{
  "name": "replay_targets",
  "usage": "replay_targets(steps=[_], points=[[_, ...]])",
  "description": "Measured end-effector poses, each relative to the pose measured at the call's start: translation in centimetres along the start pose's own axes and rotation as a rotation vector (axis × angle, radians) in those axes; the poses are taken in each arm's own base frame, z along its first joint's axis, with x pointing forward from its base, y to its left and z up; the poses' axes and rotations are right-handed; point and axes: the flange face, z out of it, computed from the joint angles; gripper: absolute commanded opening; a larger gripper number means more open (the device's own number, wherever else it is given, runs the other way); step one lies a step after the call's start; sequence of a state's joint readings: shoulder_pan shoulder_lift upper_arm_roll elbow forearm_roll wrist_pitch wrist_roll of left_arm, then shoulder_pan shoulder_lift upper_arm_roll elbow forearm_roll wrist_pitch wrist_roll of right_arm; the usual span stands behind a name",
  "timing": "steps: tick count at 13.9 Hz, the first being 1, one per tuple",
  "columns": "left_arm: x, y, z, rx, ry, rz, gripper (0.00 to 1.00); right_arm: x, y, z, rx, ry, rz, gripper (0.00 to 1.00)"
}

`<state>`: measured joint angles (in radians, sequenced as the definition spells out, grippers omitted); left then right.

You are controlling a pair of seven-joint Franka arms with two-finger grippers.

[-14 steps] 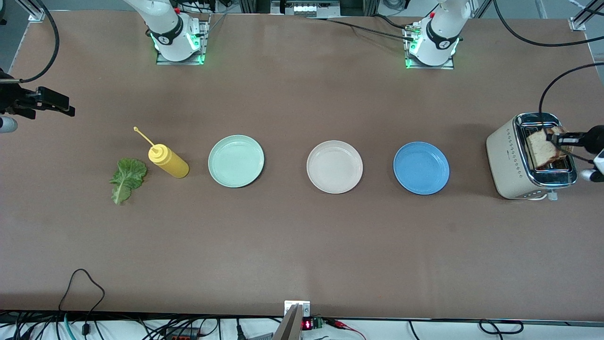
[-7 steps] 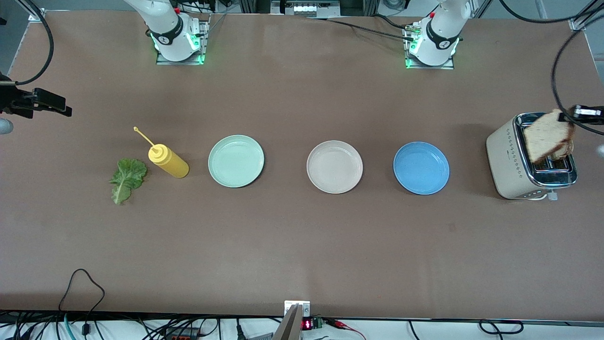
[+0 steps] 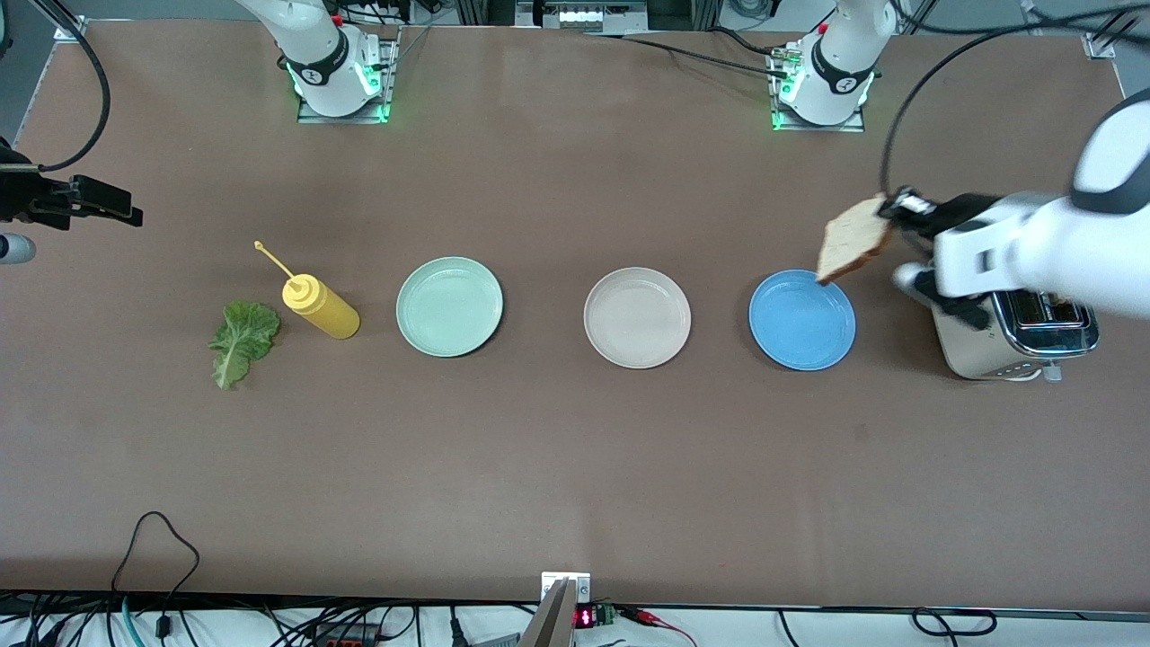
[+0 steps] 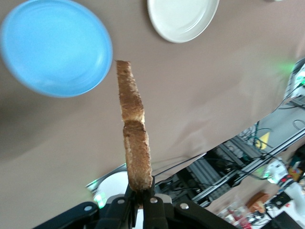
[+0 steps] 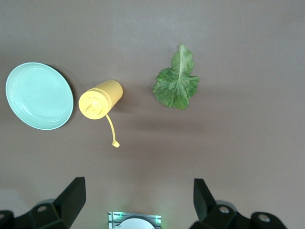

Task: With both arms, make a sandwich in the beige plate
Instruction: 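Carry the bread slice over the beige plate with the left gripper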

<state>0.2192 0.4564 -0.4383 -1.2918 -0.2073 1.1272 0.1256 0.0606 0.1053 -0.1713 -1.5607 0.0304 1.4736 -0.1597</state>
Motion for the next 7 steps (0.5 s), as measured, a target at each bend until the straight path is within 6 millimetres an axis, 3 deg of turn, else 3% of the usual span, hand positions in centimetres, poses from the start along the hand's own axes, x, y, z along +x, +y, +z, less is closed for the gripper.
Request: replay_targets(steps=[3,5,7], points=[[5.9,5.0,5.5,-0.001,0.013,-0.037,0.01,0.9,0.5,1.6,0.001,-0.031,0.008,1.0],[8.3,8.0,8.7,-0.045,0.033,-0.089,0.01,1.5,0.8,2.6,0.002,-0.05,0.013,1.0],[10.4,9.4,11.6,-0.081,0.051,-0.138,0.01,1.9,1.2,3.4,0.004,-0.065,0.0,1.0]])
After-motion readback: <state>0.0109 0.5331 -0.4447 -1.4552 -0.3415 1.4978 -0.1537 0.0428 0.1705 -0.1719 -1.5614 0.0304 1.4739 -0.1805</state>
